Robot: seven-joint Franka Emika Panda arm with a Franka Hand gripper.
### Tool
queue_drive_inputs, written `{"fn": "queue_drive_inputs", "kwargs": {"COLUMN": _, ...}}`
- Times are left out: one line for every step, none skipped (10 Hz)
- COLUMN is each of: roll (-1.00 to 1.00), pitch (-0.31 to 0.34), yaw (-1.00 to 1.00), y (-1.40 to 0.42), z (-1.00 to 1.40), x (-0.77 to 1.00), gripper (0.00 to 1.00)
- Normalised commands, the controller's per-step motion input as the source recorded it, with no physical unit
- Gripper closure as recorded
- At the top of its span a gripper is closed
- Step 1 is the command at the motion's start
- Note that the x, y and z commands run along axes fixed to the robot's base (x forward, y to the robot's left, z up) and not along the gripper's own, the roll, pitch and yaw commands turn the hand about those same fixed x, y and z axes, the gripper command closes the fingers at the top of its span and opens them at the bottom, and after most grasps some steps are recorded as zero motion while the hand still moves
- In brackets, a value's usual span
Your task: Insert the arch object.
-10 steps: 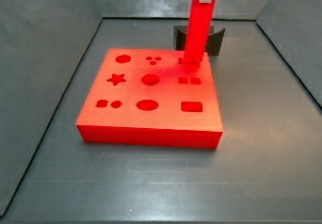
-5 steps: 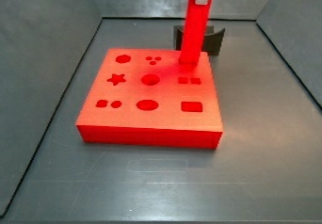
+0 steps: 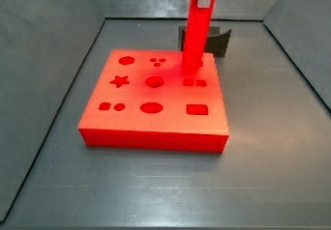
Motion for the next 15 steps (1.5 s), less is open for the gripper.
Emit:
{"fn": "queue_drive_inputs", "kwargs": {"roll": 0.2, "pitch": 0.041, "yaw": -0.04, "y": 0.0, "z": -0.27, "x": 0.08, "gripper": 1.0}}
{"fn": "queue_drive_inputs", "kwargs": {"roll": 0.21, "pitch": 0.011, "yaw": -0.01, "y": 0.0, "z": -0.29, "x": 0.03, "gripper": 1.0}}
{"fn": "queue_drive_inputs", "kwargs": {"roll": 0.2, "pitch": 0.006, "yaw": -0.04, "y": -0.05, "z": -0.26, "x": 0.0, "gripper": 1.0}}
{"fn": "queue_drive_inputs", "kwargs": {"roll": 0.16, "pitch": 0.0, "yaw": -0.12, "y": -0.11, "z": -0.22, "x": 0.0, "gripper": 1.0}}
{"fn": "queue_drive_inputs", "kwargs": {"roll": 0.06, "pitch": 0.0, "yaw": -0.17, "y": -0.12, "z": -0.14, "x": -0.01, "gripper": 1.0}}
{"fn": "queue_drive_inputs", "kwargs": {"roll": 0.01, "pitch": 0.0, "yaw": -0.15, "y": -0.09, "z": -0.09, "x": 0.0, "gripper": 1.0}}
{"fn": "queue_drive_inputs", "kwargs": {"roll": 0.0, "pitch": 0.0, "yaw": -0.11, "y": -0.08, "z": -0.06, "x": 0.0, "gripper": 1.0}}
{"fn": "queue_drive_inputs", "kwargs": {"roll": 0.0, "pitch": 0.0, "yaw": -0.09, "y": -0.07, "z": -0.05, "x": 0.02, "gripper": 1.0}}
{"fn": "queue_drive_inputs", "kwargs": {"roll": 0.0, "pitch": 0.0, "yaw": -0.04, "y": 0.0, "z": -0.2, "x": 0.0, "gripper": 1.0}}
{"fn": "queue_drive_inputs", "kwargs": {"roll": 0.0, "pitch": -0.02, "yaw": -0.01, "y": 0.0, "z": -0.3, "x": 0.0, "gripper": 1.0}}
{"fn": "queue_drive_inputs", "kwargs": {"roll": 0.01, "pitch": -0.033, "yaw": -0.02, "y": 0.0, "z": -0.49, "x": 0.0, "gripper": 1.0}}
{"fn": "queue_drive_inputs", "kwargs": {"roll": 0.08, "pitch": -0.039, "yaw": -0.04, "y": 0.0, "z": -0.66, "x": 0.0, "gripper": 1.0}}
{"fn": "queue_drive_inputs", "kwargs": {"roll": 0.08, "pitch": -0.036, "yaw": -0.03, "y": 0.0, "z": -0.72, "x": 0.0, "gripper": 1.0}}
{"fn": "queue_drive_inputs", "kwargs": {"roll": 0.07, "pitch": -0.041, "yaw": -0.03, "y": 0.0, "z": -0.77, "x": 0.0, "gripper": 1.0}}
{"fn": "queue_drive_inputs", "kwargs": {"roll": 0.07, "pitch": -0.053, "yaw": -0.04, "y": 0.0, "z": -0.81, "x": 0.0, "gripper": 1.0}}
